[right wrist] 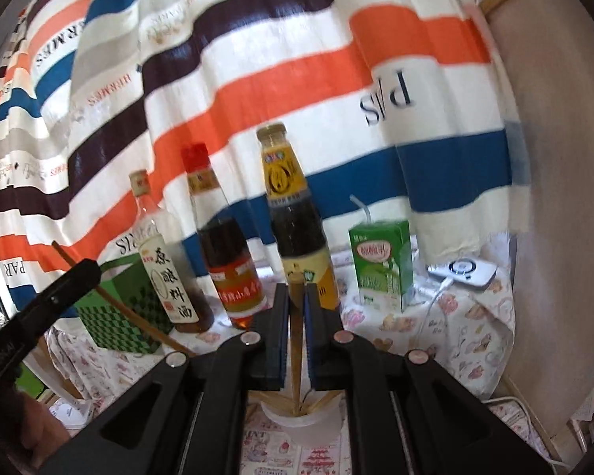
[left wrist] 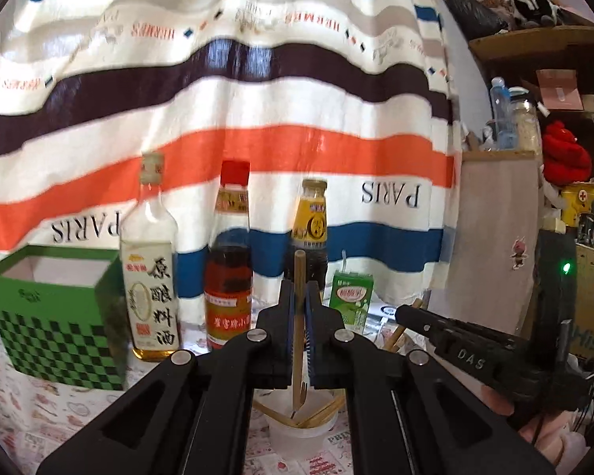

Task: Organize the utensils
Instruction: 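Carry both held chopsticks up over the clear plastic cup, then open the right tool over the cup while the left tool opens to drop its chopstick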

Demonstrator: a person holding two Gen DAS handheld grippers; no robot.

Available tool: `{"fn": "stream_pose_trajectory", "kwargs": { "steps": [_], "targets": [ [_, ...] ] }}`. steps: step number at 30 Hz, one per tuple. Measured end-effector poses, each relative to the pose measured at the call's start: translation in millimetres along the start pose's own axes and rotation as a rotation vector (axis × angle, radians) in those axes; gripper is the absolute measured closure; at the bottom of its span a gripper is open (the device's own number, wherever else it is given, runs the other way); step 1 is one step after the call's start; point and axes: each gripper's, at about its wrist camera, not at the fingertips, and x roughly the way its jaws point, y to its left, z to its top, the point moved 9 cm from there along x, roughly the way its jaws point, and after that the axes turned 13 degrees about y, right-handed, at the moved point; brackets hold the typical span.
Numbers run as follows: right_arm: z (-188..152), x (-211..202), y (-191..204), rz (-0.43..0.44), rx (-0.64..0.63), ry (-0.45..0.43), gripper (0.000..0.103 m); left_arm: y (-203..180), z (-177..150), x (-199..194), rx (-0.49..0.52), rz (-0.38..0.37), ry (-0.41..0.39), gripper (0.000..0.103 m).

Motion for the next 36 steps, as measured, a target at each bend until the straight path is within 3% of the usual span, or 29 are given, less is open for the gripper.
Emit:
{"fn": "stream_pose_trajectory", "kwargs": {
  "steps": [8, 14, 16, 18, 22, 24, 25, 27, 28, 29, 31, 36],
  "targets": [
    [-7, 23, -13, 0.010, 0.035, 0.101, 0.096, 4, -45, 54, 0.010, 0.016, 0.133, 0.099],
    [-10, 29, -14, 0.010, 0.040, 0.121, 0.095, 6, -59, 63, -0.004, 0.007, 0.159, 0.099],
    [-10, 28, -12, 0.012, 0.034, 0.117, 0.094, 8, -61, 67, 0.011, 0.042, 0.172, 0.099],
    [-9, 26, -12, 0.011, 0.032, 0.112, 0.079, 9, -63, 69, 0.017, 0.051, 0.186, 0.099],
    [-5, 18, -14, 0.011, 0.042, 0.089, 0.067, 12, -68, 72, 0.016, 0.057, 0.208, 0.098],
    [-1, 12, -19, 0.005, 0.065, 0.066, 0.051, 14, -71, 73, 0.009, 0.066, 0.225, 0.098],
    [1, 8, -21, 0.003, 0.074, 0.057, 0.050, 17, -73, 73, 0.000, 0.074, 0.226, 0.095],
    [3, 2, -23, 0.018, 0.083, 0.053, 0.043, 23, -79, 70, -0.026, 0.087, 0.231, 0.070],
    [4, 0, -23, 0.025, 0.086, 0.051, 0.041, 26, -81, 65, -0.040, 0.095, 0.214, 0.052],
    [5, -3, -23, 0.032, 0.089, 0.045, 0.038, 29, -81, 59, -0.044, 0.111, 0.185, 0.044],
    [7, -7, -23, 0.035, 0.088, 0.033, 0.035, 32, -80, 45, -0.036, 0.125, 0.138, 0.039],
    [6, -10, -13, 0.043, 0.063, 0.030, 0.027, 49, -81, 19, -0.058, 0.150, 0.113, 0.034]
  ]
}}
